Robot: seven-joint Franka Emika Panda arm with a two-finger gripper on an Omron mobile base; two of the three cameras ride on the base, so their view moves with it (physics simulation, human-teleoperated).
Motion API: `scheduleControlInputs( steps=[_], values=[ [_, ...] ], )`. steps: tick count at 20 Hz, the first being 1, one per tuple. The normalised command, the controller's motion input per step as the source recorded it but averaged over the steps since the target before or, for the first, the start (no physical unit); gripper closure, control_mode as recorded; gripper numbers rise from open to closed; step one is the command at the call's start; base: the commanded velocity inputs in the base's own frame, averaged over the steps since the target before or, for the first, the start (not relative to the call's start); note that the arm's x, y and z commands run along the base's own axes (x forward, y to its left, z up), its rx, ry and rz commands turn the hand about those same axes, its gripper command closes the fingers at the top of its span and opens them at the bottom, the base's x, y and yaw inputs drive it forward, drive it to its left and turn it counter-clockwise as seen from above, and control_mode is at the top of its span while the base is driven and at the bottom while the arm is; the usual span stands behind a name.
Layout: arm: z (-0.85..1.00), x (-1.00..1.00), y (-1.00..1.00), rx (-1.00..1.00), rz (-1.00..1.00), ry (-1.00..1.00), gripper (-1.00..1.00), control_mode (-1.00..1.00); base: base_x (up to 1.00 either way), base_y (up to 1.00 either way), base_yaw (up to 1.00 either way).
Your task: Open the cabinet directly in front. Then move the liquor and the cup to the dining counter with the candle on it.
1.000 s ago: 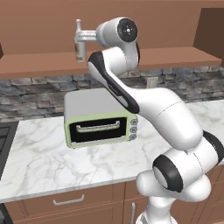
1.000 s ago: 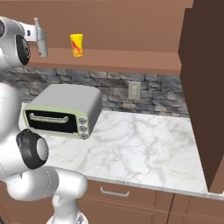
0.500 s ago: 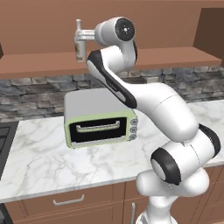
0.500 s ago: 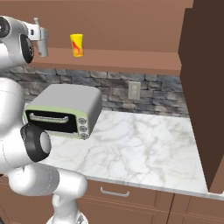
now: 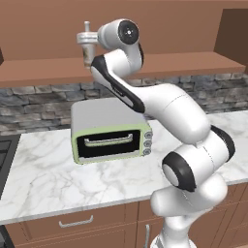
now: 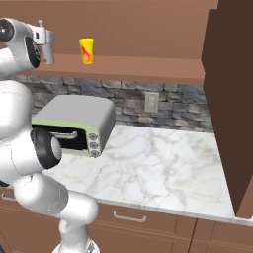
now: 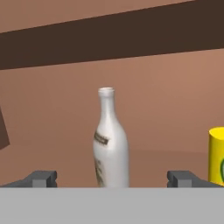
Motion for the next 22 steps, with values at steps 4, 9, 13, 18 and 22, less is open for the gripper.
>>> scheduleControlInputs(
  steps=[4,9,13,18,22],
  values=[
    [0.00,0.27,0.09,0.00,0.00,0.00,-1.00,-1.00,0.00,0.00,0.00],
    [0.00,0.27,0.00,0.00,0.00,0.00,-1.00,-1.00,0.00,0.00,0.00],
    [0.00,0.29,0.03,0.00,0.00,0.00,-1.00,-1.00,0.00,0.00,0.00],
    [0.00,0.28,0.07,0.00,0.00,0.00,-1.00,-1.00,0.00,0.00,0.00],
    [0.00,0.24,0.11,0.00,0.00,0.00,-1.00,-1.00,0.00,0.00,0.00]
  ],
)
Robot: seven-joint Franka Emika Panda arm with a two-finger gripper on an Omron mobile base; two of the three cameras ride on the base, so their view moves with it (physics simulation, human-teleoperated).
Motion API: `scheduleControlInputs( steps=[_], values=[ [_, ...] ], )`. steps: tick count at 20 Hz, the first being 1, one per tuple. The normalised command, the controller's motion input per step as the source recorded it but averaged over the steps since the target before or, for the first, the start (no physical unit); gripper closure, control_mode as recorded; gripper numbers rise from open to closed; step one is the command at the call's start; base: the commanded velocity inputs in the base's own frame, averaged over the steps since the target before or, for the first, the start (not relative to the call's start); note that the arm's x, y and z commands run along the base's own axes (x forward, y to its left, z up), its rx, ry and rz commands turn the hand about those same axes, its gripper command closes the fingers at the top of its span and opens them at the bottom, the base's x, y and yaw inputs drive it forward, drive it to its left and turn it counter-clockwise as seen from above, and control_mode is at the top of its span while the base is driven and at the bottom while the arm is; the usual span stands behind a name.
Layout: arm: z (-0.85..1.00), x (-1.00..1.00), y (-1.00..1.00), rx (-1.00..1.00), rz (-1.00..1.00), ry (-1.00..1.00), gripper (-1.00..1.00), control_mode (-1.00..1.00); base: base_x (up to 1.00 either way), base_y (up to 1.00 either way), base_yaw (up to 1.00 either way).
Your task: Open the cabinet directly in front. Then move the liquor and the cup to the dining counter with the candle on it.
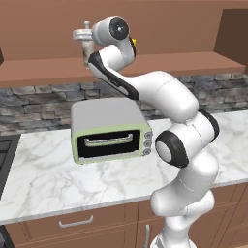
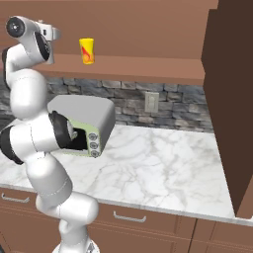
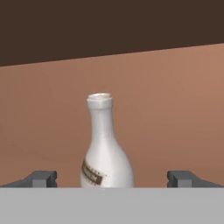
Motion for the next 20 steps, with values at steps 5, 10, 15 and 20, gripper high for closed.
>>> scheduleControlInputs(
  steps=[5,10,15,20],
  values=[
    [0.00,0.24,0.14,0.00,0.00,0.00,-1.00,-1.00,0.00,0.00,0.00],
    [0.00,0.24,0.12,0.00,0.00,0.00,-1.00,-1.00,0.00,0.00,0.00],
    [0.00,0.25,0.09,0.00,0.00,0.00,-1.00,-1.00,0.00,0.00,0.00],
    [0.00,0.24,0.08,0.00,0.00,0.00,-1.00,-1.00,0.00,0.00,0.00]
  ],
)
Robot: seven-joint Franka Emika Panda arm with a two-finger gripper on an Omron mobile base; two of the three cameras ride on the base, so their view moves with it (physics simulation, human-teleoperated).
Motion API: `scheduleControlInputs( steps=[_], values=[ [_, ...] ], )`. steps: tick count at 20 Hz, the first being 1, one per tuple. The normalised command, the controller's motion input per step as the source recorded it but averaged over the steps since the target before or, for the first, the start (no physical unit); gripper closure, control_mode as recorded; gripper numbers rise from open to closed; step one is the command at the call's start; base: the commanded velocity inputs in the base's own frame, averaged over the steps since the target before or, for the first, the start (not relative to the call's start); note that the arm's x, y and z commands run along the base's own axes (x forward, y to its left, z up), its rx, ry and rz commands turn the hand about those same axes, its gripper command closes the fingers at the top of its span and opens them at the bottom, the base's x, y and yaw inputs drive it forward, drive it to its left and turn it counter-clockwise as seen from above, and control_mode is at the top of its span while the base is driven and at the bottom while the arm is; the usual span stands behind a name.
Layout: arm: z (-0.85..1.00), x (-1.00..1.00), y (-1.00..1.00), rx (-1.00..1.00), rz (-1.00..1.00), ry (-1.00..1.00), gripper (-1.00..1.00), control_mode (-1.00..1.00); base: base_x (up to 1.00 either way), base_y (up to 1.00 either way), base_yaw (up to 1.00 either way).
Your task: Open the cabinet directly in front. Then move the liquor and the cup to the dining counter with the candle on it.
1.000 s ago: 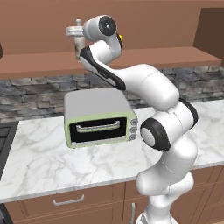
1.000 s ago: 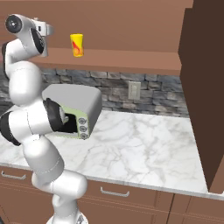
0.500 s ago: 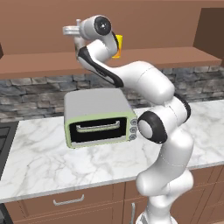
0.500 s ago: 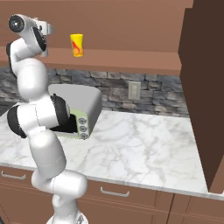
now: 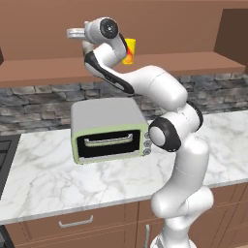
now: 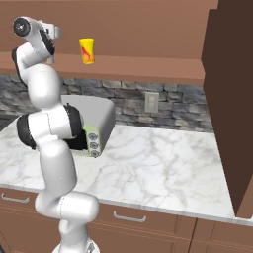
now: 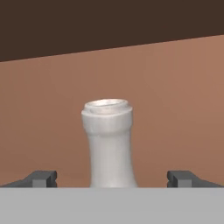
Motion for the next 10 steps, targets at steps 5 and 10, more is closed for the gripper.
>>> scheduleControlInputs(
  steps=[5,10],
  values=[
    [0.00,0.23,0.08,0.00,0.00,0.00,-1.00,-1.00,0.00,0.00,0.00],
    [0.00,0.22,0.04,0.00,0.00,0.00,-1.00,-1.00,0.00,0.00,0.00]
  ],
)
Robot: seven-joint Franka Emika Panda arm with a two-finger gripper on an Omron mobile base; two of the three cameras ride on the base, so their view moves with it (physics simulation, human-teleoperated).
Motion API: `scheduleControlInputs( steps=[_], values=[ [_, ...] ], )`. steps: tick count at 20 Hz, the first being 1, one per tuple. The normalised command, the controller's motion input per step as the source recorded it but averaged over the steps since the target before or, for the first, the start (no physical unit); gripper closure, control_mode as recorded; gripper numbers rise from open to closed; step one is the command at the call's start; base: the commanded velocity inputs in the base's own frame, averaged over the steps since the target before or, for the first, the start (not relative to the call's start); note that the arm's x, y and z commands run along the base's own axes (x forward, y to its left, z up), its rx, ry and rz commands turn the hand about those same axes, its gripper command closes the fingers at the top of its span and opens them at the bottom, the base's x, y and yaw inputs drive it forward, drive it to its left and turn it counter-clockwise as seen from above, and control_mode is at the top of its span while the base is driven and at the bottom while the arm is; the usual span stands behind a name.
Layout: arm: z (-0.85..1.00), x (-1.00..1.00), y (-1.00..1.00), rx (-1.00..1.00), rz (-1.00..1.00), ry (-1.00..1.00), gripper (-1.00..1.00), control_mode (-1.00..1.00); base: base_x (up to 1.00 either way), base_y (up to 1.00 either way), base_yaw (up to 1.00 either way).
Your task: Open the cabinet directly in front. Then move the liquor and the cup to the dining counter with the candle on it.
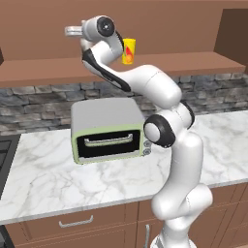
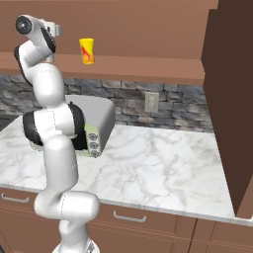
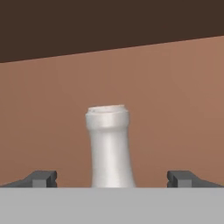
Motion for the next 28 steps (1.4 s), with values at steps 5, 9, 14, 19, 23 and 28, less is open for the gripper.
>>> scheduleControlInputs(
  steps=[5,9,14,19,23,28],
  values=[
    [0.00,0.14,0.03,0.00,0.00,0.00,1.00,-1.00,0.00,0.00,0.00],
    [0.00,0.01,0.00,0.00,0.00,0.00,1.00,-1.00,0.00,0.00,0.00],
    [0.00,0.00,0.00,0.00,0.00,0.00,1.00,-1.00,0.00,0.00,0.00],
    [0.00,0.00,0.00,0.00,0.00,0.00,1.00,-1.00,0.00,0.00,0.00],
    [-0.02,-0.27,0.00,0.00,0.00,-0.01,1.00,-1.00,0.00,0.00,0.00],
    [-0.09,-0.45,0.00,0.00,0.00,-0.06,1.00,-1.00,0.00,0.00,0.00]
  ],
)
